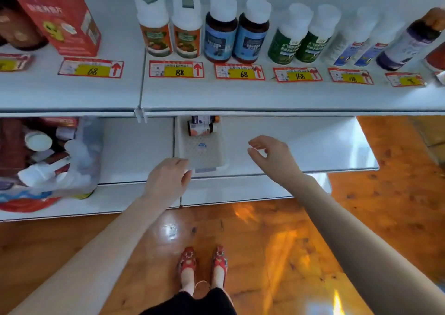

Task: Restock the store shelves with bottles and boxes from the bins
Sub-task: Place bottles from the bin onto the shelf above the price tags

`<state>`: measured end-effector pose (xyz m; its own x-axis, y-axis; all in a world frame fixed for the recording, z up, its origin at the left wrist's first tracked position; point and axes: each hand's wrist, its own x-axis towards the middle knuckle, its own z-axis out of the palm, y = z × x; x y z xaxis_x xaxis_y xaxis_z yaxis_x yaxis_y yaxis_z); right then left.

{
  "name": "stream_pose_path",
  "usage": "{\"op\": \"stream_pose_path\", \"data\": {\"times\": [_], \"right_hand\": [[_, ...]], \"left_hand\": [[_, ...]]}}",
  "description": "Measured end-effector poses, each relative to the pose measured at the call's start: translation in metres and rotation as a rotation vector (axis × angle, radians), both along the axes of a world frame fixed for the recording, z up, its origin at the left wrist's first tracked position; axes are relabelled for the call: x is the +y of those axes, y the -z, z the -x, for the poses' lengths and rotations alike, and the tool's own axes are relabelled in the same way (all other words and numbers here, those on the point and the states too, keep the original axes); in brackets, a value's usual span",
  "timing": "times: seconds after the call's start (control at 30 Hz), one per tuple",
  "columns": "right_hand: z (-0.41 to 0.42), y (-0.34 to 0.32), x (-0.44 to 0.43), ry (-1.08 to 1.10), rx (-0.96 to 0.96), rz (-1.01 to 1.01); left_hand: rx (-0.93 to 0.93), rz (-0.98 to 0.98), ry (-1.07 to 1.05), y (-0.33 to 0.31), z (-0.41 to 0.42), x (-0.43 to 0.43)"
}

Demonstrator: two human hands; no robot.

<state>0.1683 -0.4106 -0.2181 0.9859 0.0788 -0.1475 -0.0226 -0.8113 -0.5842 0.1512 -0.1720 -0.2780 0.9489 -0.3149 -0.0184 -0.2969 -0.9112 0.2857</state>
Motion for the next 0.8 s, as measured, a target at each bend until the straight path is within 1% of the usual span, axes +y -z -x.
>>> {"op": "stream_pose_path", "data": {"times": [0.1,0.23,0.33,0.4,0.5,0.6,0.73,0.8], "right_hand": [[-0.025,0.041,0.015,-0.06,0.069,0.014],[-0.063,0.106,0.03,-0.144,0.08,0.11],[-0.094,0.151,0.04,-0.16,0.092,0.178],[-0.115,0.174,0.046,-0.171,0.06,0.231],[-0.148,0.198,0.053,-0.159,-0.018,0.251],[-0.182,0.219,0.056,-0.143,-0.082,0.282],[-0.212,0.235,0.061,-0.129,-0.15,0.421],[-0.22,0.242,0.064,-0.116,-0.158,0.481]], "left_hand": [[0.092,0.038,-0.082,0.036,-0.011,0.008],[0.123,0.033,-0.168,0.092,-0.031,0.006],[0.099,0.031,-0.172,0.132,-0.047,0.001],[0.086,-0.008,-0.158,0.155,-0.055,0.0],[0.069,-0.039,-0.057,0.184,-0.066,0.005],[0.041,-0.046,-0.001,0.195,-0.066,0.01],[-0.07,-0.088,0.02,0.196,-0.064,0.009],[-0.07,-0.098,0.019,0.197,-0.065,0.011]]}}
